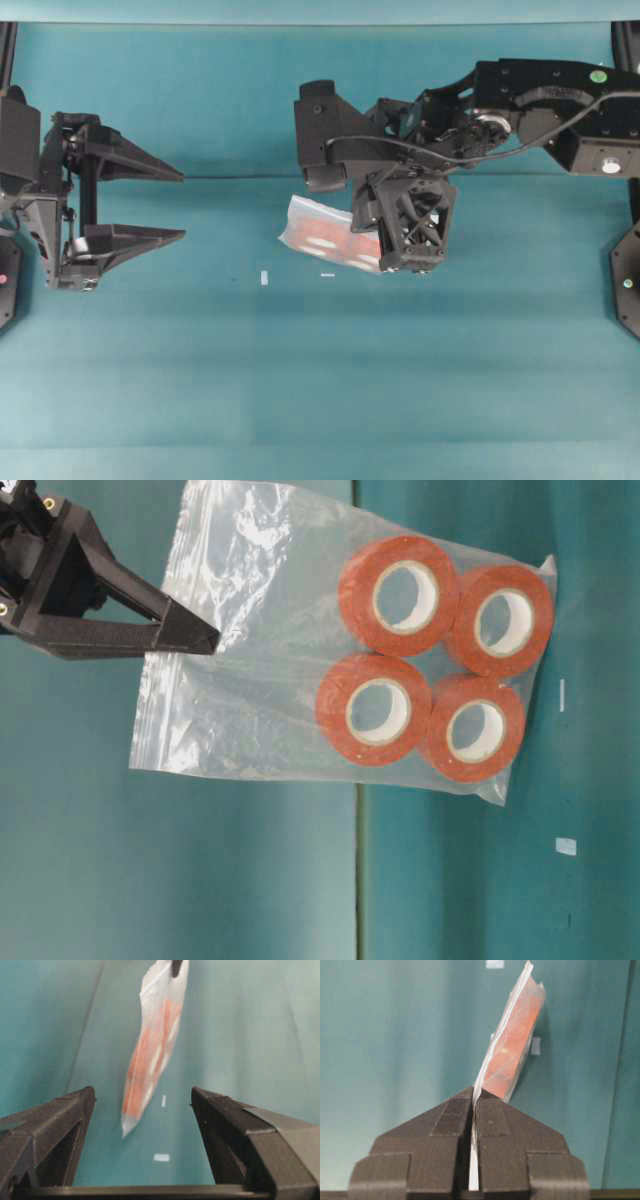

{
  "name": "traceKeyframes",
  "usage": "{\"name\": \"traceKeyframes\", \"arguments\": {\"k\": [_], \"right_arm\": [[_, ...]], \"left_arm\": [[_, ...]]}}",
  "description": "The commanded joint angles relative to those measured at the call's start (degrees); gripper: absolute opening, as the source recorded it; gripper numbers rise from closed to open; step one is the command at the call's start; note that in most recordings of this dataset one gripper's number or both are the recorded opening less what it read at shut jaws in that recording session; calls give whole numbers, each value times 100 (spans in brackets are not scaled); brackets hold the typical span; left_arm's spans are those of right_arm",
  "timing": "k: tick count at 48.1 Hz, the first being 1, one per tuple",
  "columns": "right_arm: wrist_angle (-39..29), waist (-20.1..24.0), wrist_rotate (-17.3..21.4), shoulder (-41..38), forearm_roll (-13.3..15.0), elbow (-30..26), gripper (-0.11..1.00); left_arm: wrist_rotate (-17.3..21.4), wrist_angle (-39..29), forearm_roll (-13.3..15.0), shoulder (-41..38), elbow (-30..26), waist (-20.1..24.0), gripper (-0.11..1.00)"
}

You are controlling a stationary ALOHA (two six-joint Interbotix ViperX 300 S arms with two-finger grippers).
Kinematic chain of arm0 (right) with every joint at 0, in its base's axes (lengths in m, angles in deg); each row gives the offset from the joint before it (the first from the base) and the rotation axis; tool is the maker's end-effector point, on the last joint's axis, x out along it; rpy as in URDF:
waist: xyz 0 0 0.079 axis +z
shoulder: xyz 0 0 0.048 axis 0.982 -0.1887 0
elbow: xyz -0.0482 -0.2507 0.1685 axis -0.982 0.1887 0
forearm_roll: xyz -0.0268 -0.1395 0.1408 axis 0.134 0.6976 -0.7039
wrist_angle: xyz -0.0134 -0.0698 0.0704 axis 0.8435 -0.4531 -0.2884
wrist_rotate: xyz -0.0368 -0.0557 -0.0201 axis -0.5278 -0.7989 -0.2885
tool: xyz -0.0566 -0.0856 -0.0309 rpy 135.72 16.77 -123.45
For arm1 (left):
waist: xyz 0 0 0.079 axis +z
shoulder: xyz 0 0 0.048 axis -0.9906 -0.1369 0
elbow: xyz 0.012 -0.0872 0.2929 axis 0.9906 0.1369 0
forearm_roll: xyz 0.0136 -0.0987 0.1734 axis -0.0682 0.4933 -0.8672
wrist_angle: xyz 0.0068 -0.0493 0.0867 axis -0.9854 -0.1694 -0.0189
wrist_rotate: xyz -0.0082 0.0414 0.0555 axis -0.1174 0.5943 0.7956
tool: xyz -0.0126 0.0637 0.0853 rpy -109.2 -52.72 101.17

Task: Hand over the clear zip bag and make it stand upright.
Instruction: 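Lower the hanging bag toward the table center with the right gripper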

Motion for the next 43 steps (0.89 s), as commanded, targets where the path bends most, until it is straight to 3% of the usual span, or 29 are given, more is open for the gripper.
{"name": "traceKeyframes", "arguments": {"k": [1,43], "right_arm": [[9,123,-176,70,-26,-141,1],[-105,431,-527,44,-26,-167,1]], "left_arm": [[-9,26,-9,26,-62,18,85],[26,26,-9,9,-62,53,85]]}}
